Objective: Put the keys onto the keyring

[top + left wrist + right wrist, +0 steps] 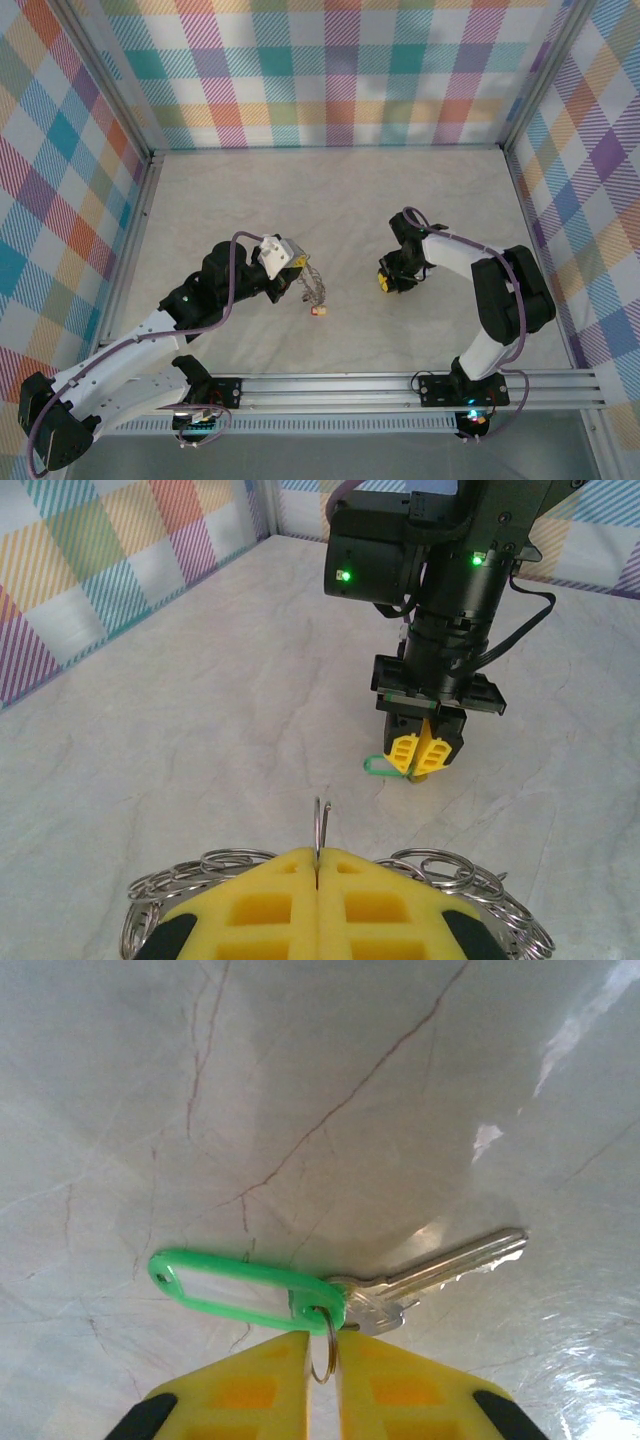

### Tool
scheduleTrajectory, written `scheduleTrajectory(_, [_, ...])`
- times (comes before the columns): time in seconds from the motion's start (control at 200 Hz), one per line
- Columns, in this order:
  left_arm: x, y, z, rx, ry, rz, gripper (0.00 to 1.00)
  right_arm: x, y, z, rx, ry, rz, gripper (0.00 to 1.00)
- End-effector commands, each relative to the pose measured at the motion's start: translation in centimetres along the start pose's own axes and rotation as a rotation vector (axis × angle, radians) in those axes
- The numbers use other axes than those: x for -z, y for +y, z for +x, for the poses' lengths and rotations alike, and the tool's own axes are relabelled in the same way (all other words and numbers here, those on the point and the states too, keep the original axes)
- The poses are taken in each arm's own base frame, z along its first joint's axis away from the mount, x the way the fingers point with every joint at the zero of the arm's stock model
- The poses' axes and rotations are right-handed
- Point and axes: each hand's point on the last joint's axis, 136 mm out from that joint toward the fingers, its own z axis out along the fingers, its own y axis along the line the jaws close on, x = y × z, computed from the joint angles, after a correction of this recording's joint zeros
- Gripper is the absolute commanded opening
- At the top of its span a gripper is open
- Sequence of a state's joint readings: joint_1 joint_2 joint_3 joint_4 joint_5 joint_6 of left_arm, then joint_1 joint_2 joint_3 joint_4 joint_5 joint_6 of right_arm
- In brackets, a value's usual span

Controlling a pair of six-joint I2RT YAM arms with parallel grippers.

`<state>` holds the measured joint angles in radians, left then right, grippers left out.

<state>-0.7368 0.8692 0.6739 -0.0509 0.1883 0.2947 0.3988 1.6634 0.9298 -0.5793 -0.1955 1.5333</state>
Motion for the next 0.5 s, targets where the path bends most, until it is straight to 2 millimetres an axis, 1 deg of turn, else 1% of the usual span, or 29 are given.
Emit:
scheduleTrajectory(0.0, [0.6, 0.7, -1.5, 0.004, -0.057, -0.028, 0.00, -0.2, -0.9, 0.0, -0.036, 0.007, 0.013, 0.12])
scheduleTrajectory(0.08, [0.6, 0.7, -1.6, 0.004, -0.059, -0.028, 0.00, 0.4, -0.8, -0.2, -0.005, -0.012, -0.010, 0.10])
scheduleTrajectory(0.195, [0.6, 0.5, -1.6, -0.003, -0.059, -0.019, 0.00, 1.8, 0.9, -0.1, 0.157, -0.039, -0.125, 0.06])
scheduleTrajectory(0.33, [0.3, 0.6, -1.7, -0.008, -0.054, -0.018, 0.00, 3.9, 0.7, -0.6, 0.334, -0.124, -0.178, 0.03])
scheduleTrajectory(0.34, [0.3, 0.6, -1.7, -0.008, -0.054, -0.018, 0.00, 4.0, 0.7, -0.6, 0.355, -0.130, -0.182, 0.03])
scheduleTrajectory(0.35, [0.3, 0.6, -1.7, -0.008, -0.052, -0.017, 0.00, 4.1, 0.8, -0.6, 0.370, -0.137, -0.188, 0.00])
scheduleTrajectory(0.43, [0.0, 0.6, -1.6, -0.010, -0.049, -0.013, 0.00, 5.2, 1.6, -0.4, 0.557, -0.180, -0.279, 0.00])
scheduleTrajectory(0.495, [-0.2, 0.6, -1.7, -0.008, -0.049, -0.011, 0.00, 6.6, 2.5, 0.8, 0.745, -0.193, -0.363, 0.00])
